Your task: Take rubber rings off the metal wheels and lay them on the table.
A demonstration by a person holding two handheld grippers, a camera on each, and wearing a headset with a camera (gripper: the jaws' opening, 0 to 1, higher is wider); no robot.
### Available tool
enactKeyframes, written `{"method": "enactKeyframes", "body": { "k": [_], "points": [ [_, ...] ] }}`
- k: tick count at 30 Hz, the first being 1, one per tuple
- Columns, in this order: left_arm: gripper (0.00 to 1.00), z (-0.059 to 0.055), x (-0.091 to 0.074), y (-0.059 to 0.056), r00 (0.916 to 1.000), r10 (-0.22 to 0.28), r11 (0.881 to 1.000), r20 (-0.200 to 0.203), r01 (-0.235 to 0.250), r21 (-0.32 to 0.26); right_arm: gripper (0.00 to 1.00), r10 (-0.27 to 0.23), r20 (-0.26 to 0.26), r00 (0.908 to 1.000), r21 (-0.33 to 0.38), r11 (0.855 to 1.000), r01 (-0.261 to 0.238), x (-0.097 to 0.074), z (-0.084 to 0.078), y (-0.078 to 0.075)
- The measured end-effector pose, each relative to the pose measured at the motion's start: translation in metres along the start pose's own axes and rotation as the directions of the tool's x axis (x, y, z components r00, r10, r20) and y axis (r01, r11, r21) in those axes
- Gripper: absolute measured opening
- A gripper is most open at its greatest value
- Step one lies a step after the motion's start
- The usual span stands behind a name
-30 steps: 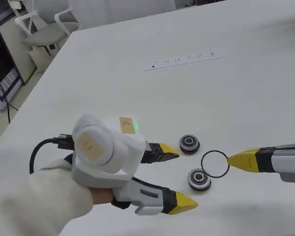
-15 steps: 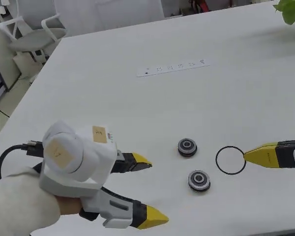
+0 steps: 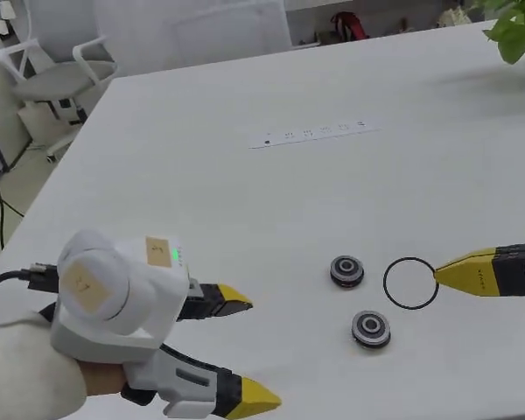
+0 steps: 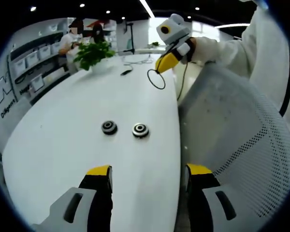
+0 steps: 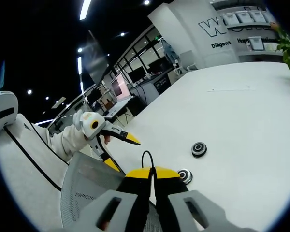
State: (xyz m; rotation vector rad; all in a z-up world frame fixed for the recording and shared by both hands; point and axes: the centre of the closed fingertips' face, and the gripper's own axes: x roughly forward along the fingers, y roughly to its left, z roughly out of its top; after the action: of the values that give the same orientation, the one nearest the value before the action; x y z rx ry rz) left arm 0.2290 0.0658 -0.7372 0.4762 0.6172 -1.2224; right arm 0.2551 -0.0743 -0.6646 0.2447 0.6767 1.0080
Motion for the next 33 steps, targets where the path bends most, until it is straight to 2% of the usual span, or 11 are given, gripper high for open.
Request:
{"method": "enactKeyframes", "body": {
  "k": [4,10,24,27,33],
  "points": [
    [0.62,-0.007,-0.007,0.002,0.9997,0.013,1.000,0.022,-0.012,-0.024,0.00,0.009,-0.027,0.9996,-0.020,1.000,-0.010,0.012,0.001,0.008],
    [0.62,-0.018,-0.011,0.003,0.9992,0.028,0.999,0.030,-0.026,-0.046,0.00,0.018,-0.066,0.9977,-0.058,0.998,-0.022,0.030,0.001,0.018],
    [0.61,-0.018,-0.012,0.004,0.9957,0.059,0.998,0.071,-0.056,-0.038,0.00,0.054,-0.126,0.9905,-0.094,0.993,-0.066,0.058,0.002,0.031],
    [0.60,-0.021,-0.013,0.004,0.9939,0.071,0.997,0.084,-0.068,-0.040,0.00,0.088,-0.137,0.9866,-0.093,0.990,-0.102,0.064,0.005,0.040],
    [0.60,-0.029,-0.016,0.004,0.9925,0.083,0.995,0.089,-0.079,-0.057,0.00,0.112,-0.168,0.9793,-0.119,0.984,-0.133,0.078,0.011,0.047]
  ]
}}
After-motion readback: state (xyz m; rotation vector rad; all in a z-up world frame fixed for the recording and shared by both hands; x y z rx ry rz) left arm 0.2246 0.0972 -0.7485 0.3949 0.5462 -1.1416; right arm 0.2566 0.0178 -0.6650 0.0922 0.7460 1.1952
